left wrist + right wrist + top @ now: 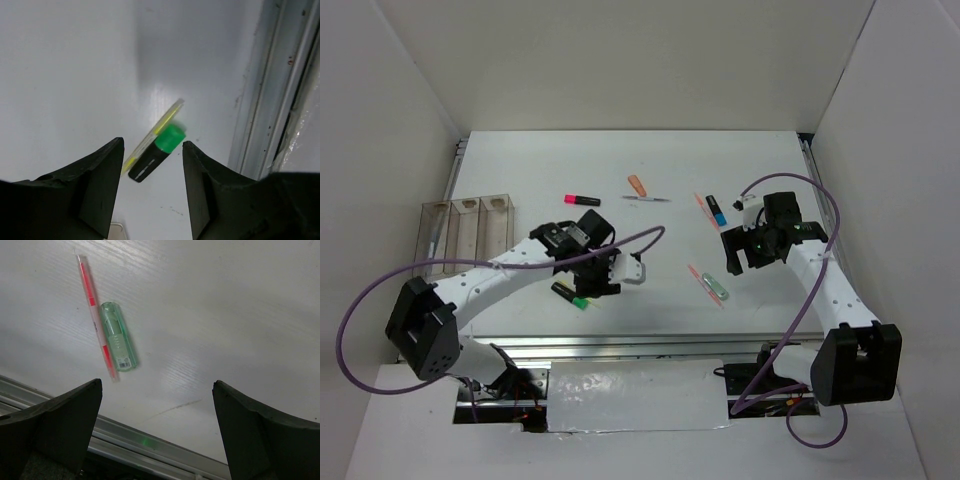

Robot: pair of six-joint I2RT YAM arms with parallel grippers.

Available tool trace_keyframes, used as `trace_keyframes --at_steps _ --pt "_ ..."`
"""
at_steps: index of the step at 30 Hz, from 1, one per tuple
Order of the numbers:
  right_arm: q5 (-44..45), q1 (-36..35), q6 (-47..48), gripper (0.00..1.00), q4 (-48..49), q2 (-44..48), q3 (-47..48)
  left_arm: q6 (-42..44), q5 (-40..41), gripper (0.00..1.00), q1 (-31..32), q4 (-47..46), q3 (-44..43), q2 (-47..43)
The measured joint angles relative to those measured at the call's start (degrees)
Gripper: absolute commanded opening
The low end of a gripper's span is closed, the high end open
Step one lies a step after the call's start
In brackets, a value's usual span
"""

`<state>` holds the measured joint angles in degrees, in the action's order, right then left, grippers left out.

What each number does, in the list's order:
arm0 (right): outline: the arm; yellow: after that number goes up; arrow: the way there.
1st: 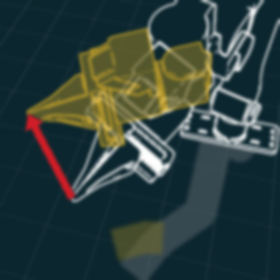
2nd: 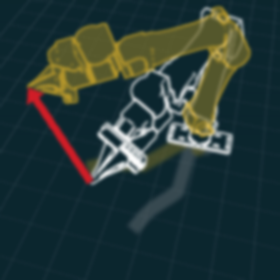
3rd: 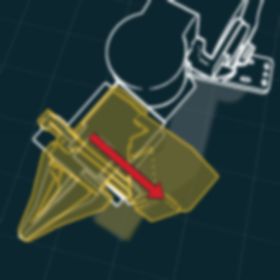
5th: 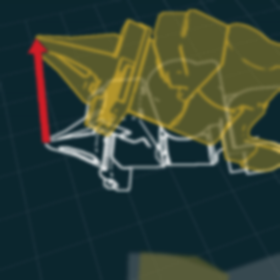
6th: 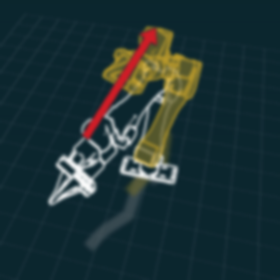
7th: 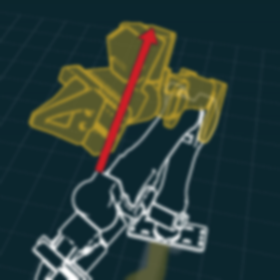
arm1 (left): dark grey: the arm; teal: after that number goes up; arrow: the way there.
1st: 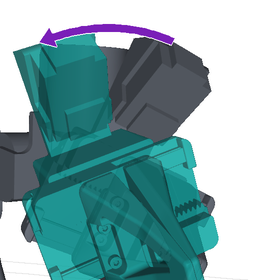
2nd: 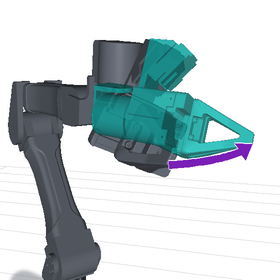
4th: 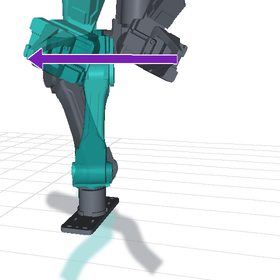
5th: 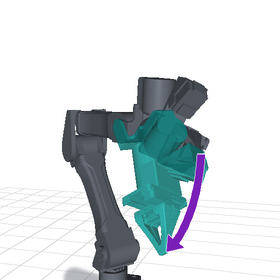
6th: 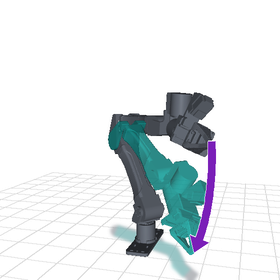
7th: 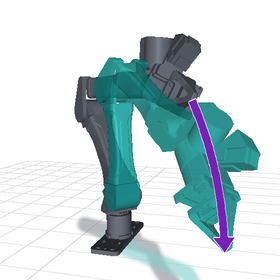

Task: Sort the stationery into containers
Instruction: Pick up the pen from the center of the board.

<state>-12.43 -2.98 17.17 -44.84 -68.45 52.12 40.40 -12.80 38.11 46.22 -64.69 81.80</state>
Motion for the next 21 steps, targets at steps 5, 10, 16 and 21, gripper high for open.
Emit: trace_keyframes --at_steps 5,10,16,21 --pt "0.0 0.0 0.0 0.97 -0.1 0.0 0.0 1.3 1.1 0.62 5.2 -3.3 4.4 0.7" --pt "0.2 0.0 0.0 0.97 -0.3 0.0 0.0 3.5 2.6 0.62 5.1 -8.9 8.3 3.8" --pt "1.0 -0.1 0.0 0.97 -0.3 0.1 0.0 6.0 3.2 0.62 5.1 -12.0 10.4 7.1" --pt "1.3 -0.2 0.0 0.97 -0.4 0.1 -0.1 7.4 3.8 0.61 5.1 -14.8 11.4 8.7"
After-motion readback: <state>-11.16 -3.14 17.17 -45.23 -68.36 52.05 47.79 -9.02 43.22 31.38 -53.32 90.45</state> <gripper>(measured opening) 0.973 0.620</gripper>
